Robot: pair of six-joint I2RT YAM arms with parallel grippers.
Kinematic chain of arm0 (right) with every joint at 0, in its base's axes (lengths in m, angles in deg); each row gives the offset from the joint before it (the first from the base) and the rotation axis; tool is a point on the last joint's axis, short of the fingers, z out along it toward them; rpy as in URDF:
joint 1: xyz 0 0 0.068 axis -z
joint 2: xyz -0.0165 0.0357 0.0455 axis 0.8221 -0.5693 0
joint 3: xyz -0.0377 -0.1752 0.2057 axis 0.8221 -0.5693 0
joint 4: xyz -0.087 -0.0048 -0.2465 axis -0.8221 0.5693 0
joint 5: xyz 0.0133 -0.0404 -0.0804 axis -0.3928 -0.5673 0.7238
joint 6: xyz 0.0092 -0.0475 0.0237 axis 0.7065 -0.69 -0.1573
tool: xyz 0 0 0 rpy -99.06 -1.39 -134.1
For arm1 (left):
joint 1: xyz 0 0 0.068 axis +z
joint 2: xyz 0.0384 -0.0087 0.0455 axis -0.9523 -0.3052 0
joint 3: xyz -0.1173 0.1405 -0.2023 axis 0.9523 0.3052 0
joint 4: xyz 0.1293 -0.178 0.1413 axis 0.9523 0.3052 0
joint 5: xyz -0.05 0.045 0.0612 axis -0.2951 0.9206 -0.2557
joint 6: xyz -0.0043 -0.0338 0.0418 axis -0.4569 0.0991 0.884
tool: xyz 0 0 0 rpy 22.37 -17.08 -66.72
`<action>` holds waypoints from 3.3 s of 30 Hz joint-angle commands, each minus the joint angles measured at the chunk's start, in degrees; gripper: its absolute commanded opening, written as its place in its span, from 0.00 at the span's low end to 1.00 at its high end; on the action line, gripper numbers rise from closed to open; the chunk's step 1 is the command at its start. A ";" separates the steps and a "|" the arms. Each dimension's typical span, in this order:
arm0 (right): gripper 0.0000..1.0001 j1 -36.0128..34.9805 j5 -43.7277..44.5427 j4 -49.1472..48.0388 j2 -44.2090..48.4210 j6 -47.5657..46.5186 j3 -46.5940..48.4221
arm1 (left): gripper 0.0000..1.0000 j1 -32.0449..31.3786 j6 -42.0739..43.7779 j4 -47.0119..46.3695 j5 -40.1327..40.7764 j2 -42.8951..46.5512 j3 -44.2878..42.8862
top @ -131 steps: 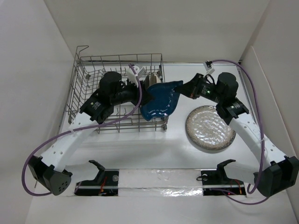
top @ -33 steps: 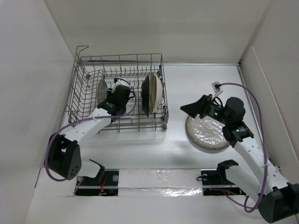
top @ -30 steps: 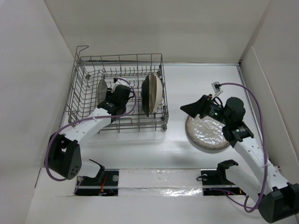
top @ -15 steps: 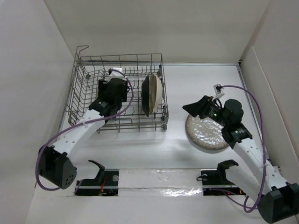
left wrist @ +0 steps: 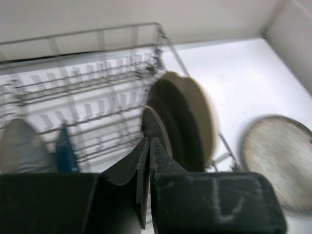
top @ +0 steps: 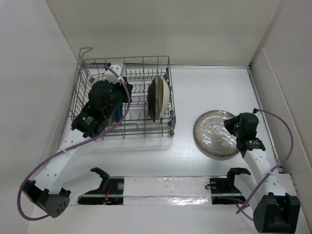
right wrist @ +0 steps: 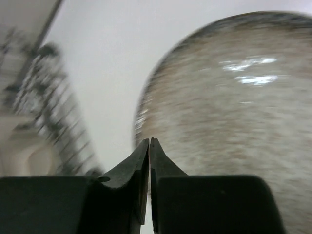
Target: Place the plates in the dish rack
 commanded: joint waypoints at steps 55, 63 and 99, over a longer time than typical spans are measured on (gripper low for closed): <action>0.77 23.37 -11.75 -15.02 -38.96 0.98 3.98 | 0.32 -8.02 -4.84 -5.42 -22.15 10.79 9.89; 0.85 28.38 -14.38 -7.98 -25.17 -2.98 -8.33 | 0.32 -8.02 -5.10 -6.04 -22.33 11.94 10.33; 0.00 24.95 -12.97 -17.45 -14.45 5.10 -3.25 | 0.21 -8.02 -6.50 -7.00 -21.89 7.99 10.86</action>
